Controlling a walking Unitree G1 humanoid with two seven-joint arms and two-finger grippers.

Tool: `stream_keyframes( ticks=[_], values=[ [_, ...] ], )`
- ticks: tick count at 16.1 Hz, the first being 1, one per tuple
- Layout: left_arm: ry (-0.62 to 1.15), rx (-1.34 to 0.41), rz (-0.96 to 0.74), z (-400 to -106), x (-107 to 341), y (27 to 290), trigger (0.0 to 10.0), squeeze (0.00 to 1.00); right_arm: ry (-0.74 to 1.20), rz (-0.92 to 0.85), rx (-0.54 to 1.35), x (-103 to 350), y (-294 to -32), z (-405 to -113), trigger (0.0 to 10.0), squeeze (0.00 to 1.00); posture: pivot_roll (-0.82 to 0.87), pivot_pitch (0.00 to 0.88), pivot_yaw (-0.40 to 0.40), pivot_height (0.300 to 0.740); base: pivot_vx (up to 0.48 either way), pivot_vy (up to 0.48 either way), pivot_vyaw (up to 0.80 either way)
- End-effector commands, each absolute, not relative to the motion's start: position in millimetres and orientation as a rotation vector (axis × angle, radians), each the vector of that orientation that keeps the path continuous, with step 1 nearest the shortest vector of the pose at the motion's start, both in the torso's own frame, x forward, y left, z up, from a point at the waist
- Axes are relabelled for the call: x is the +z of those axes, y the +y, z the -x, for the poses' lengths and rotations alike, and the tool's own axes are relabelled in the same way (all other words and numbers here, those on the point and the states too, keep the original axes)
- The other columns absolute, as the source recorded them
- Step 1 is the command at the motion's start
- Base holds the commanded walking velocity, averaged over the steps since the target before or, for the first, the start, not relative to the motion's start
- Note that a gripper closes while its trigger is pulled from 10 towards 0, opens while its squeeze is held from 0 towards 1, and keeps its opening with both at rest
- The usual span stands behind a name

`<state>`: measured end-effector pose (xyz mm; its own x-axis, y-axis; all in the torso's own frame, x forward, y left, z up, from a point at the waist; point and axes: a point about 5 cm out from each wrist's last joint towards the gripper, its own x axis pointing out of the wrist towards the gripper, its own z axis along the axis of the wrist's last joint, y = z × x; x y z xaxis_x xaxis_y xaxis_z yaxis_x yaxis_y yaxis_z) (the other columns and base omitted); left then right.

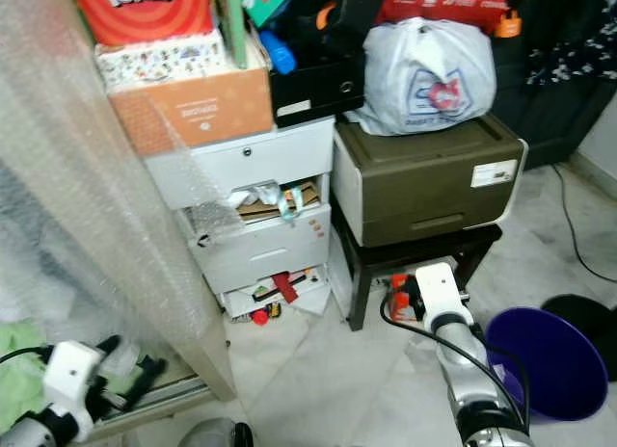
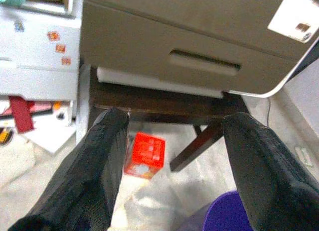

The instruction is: Clean up the room

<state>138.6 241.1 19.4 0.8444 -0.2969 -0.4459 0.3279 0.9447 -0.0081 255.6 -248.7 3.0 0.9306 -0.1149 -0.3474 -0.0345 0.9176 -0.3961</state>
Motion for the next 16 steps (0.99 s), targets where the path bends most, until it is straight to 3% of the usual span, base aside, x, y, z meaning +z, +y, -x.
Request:
stream_keyframes(
  ticks=[1,6,11,12,13,16],
  values=[
    [0.510,-0.207,-0.002,-139,7,261,10.0,0.00,0.437,0.366,-0.066,-7,-250,-250,10.0,0.00,0.01,0.000,0.021,0.740,0.000,0.000,0.00],
    [0.697,-0.057,-0.104,-138,-32,291,10.0,0.00,0.788,0.191,-0.192,-52,-271,-196,10.0,0.00,-0.01,0.000,0.026,0.740,0.000,0.000,0.00],
    [0.907,0.022,-0.203,-122,-60,301,10.0,0.00,0.879,0.147,-0.177,-66,-267,-176,10.0,0.00,-0.05,0.000,0.055,0.740,0.000,0.000,0.00],
    [0.955,0.109,-0.239,-118,-65,306,10.0,0.00,0.919,0.139,-0.170,-72,-264,-167,10.0,0.00,-0.06,0.000,0.059,0.740,0.000,0.000,0.00],
    [0.956,0.198,-0.229,-123,-66,307,10.0,0.00,0.937,0.122,-0.181,-75,-261,-163,10.0,0.00,-0.06,0.000,0.059,0.740,0.000,0.000,0.79],
    [0.944,0.210,-0.235,-136,-66,302,10.0,0.00,0.921,0.110,-0.164,-73,-255,-172,10.0,0.00,-0.07,0.000,0.058,0.740,0.000,0.000,0.77]
  ],
)
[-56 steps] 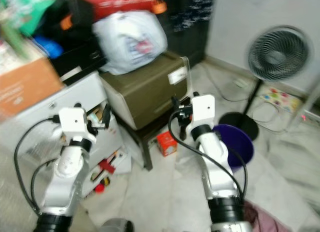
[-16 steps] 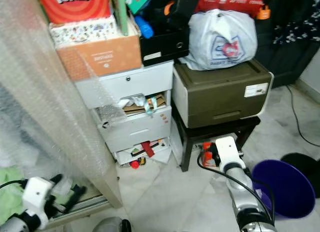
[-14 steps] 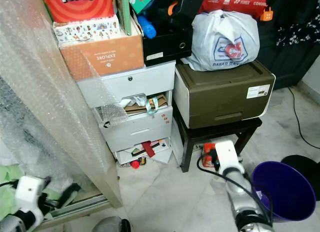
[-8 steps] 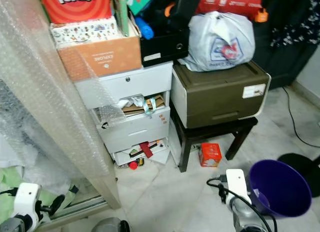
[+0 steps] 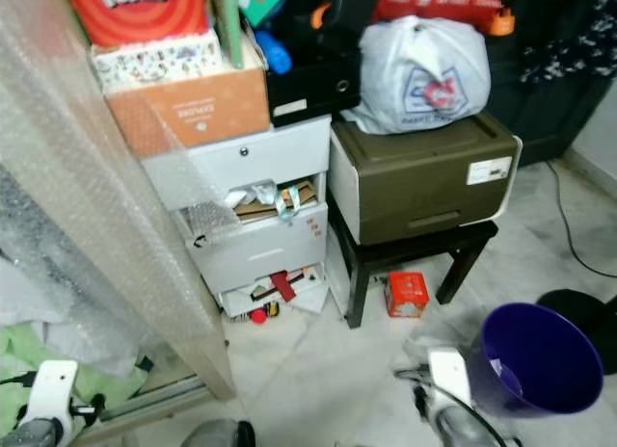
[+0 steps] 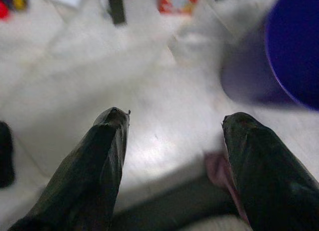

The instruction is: Clean up the room

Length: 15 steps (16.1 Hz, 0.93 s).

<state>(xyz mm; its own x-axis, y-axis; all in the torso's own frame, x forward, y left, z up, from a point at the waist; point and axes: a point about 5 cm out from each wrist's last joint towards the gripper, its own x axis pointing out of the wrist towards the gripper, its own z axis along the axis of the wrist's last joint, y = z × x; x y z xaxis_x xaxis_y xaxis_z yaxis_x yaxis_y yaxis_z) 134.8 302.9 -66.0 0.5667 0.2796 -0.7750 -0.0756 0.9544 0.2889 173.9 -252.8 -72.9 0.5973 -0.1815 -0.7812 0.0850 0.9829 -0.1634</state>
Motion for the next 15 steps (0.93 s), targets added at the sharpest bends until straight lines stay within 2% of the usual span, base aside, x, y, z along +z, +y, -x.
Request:
stream_keyframes(
  ticks=[1,3,7,15],
  values=[
    [0.964,0.222,-0.276,-140,-67,300,10.0,0.00,0.911,0.107,-0.167,-71,-254,-178,10.0,0.00,-0.06,0.000,0.052,0.740,0.000,0.000,0.75],
    [0.993,0.229,-0.338,-146,-68,297,10.0,0.00,0.905,0.079,-0.233,-68,-259,-183,10.0,0.00,-0.07,0.000,0.048,0.740,0.000,0.000,0.74],
    [0.976,0.262,-0.295,-161,-68,286,10.0,0.00,0.899,0.073,-0.235,-65,-259,-189,10.0,0.00,-0.09,0.000,0.046,0.740,0.000,0.000,0.61],
    [0.968,0.273,-0.257,-169,-69,275,10.0,0.00,0.915,0.100,-0.191,-67,-249,-192,10.0,0.00,-0.10,0.000,0.045,0.740,0.000,0.000,0.00]
  ],
)
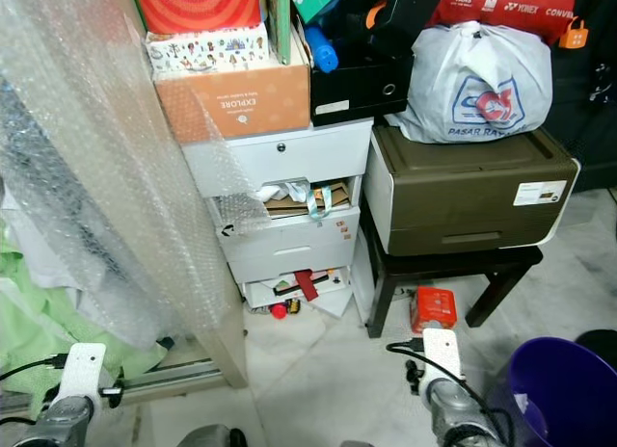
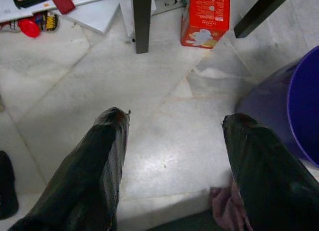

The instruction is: Clean up the room

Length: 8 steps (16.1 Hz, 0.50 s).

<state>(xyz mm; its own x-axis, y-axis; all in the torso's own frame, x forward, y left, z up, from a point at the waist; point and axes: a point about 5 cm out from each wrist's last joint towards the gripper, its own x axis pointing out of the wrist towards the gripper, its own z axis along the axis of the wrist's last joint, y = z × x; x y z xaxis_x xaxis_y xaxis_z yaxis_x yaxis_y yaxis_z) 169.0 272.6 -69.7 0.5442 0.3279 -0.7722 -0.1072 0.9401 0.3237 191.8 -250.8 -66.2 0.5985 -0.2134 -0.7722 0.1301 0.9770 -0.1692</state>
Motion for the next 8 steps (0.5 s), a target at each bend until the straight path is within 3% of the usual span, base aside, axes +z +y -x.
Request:
stream_keyframes(
  ticks=[1,4,8],
  values=[
    [0.969,0.271,-0.259,-168.9,-69.1,274.9,10.0,0.00,0.917,0.102,-0.190,-67.0,-249.0,-191.5,10.0,0.00,-0.10,0.000,0.045,0.740,0.000,0.000,0.00],
    [0.972,0.280,-0.251,-167.6,-69.3,276.1,10.0,0.00,0.920,0.106,-0.179,-67.4,-248.1,-191.2,10.0,0.00,-0.10,0.000,0.047,0.740,0.000,0.000,0.00],
    [0.973,0.271,-0.253,-167.9,-69.4,275.6,10.0,0.00,0.917,0.110,-0.171,-67.6,-247.2,-191.2,10.0,0.00,-0.11,0.000,0.048,0.740,0.000,0.330,0.00]
  ],
)
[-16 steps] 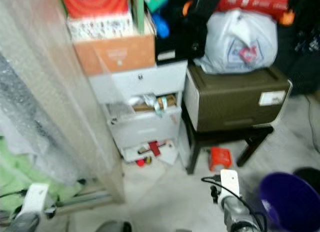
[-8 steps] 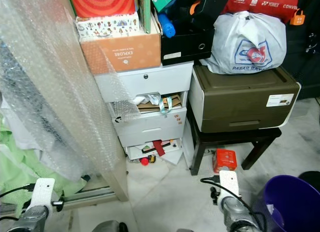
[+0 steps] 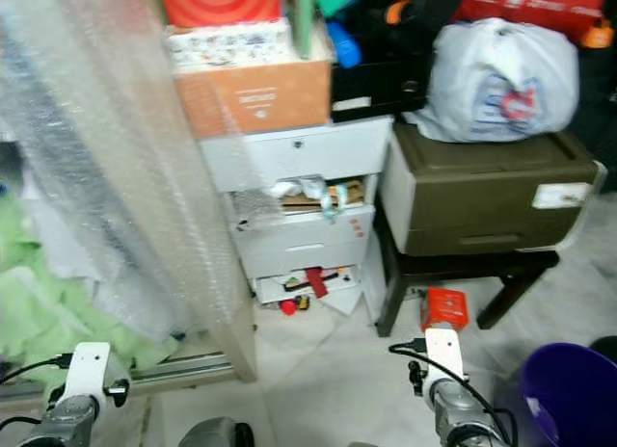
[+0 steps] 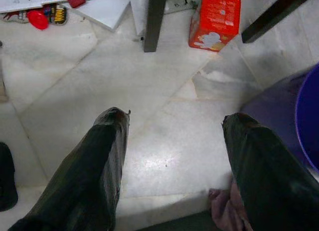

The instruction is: Clean up the room

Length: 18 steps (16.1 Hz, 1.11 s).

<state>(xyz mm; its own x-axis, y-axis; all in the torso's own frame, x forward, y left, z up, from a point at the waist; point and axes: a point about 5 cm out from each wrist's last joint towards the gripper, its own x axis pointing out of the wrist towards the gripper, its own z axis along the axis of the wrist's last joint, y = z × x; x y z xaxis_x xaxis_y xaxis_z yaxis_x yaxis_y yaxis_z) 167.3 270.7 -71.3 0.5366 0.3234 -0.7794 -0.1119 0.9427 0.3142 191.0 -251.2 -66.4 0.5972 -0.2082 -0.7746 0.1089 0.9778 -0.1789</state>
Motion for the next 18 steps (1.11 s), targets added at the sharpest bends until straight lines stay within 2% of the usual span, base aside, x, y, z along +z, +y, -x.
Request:
stream_keyframes(
  ticks=[1,18],
  values=[
    [0.972,0.269,-0.252,-168.0,-69.5,275.2,10.0,0.00,0.917,0.111,-0.170,-67.6,-247.2,-191.1,10.0,0.00,-0.11,0.000,0.048,0.740,0.000,0.364,0.00],
    [0.978,0.262,-0.251,-171.8,-68.6,273.9,10.0,0.00,0.893,0.145,-0.139,-65.8,-244.1,-195.3,10.0,0.00,-0.10,0.000,0.050,0.740,0.000,0.375,0.00]
  ],
)
